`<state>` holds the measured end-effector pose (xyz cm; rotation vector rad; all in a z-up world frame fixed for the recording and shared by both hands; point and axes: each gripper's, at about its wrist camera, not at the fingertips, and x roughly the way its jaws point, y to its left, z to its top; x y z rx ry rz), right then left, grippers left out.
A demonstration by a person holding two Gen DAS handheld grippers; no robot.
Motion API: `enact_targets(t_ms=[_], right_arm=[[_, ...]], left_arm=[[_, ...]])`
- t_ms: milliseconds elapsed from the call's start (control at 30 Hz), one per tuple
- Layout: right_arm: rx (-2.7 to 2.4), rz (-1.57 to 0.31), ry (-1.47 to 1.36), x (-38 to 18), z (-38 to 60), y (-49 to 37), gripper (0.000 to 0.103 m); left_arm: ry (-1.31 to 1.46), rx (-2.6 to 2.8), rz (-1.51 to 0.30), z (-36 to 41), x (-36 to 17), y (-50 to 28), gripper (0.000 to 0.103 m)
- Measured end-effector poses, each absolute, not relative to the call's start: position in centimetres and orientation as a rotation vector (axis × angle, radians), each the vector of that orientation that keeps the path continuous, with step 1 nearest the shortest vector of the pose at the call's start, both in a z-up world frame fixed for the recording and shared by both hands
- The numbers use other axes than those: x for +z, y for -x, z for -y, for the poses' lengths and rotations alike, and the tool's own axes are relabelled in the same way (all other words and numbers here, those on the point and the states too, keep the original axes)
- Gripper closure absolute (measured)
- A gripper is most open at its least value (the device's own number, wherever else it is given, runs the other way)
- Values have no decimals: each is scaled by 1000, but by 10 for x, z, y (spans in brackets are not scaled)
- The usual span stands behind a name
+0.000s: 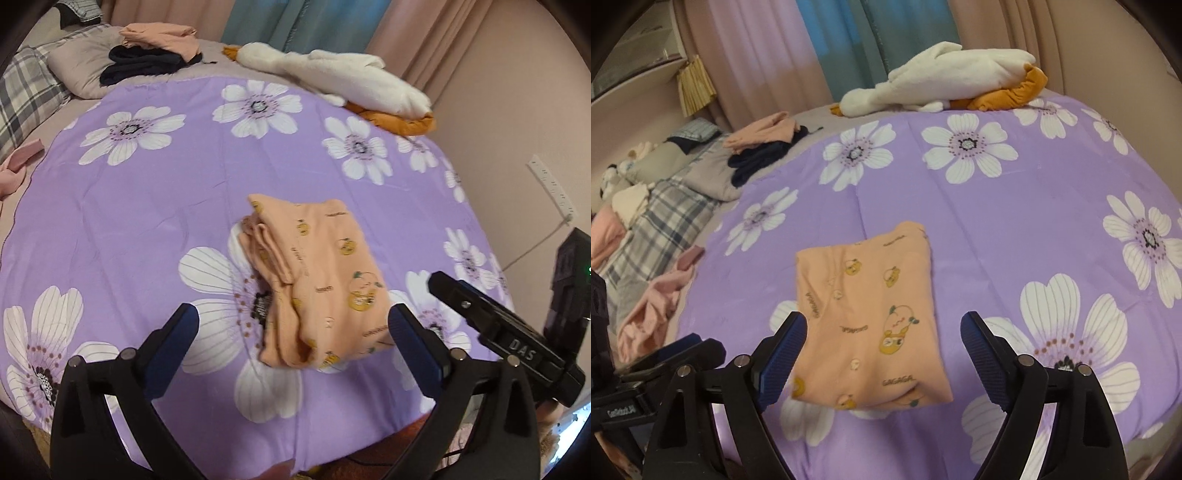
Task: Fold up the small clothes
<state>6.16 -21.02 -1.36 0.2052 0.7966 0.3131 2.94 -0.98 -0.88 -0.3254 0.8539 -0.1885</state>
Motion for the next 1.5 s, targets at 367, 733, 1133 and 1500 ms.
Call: enact_targets(t_ms=[367,733,1133,1500], right_arm=[[292,-731,-144,-2,203,-42,18],[242,-721,-108,-2,202,-40,18],[251,-725,-98,-2,199,-40,18],[279,-737,-97,-2,194,-41,18]], left_arm=[[255,-202,-805,23,5,-7,1],[212,-186,-817,30,0,-6,1],[218,-195,-820,28,-2,-8,1],[236,-216,-799,23,3,-5,1]])
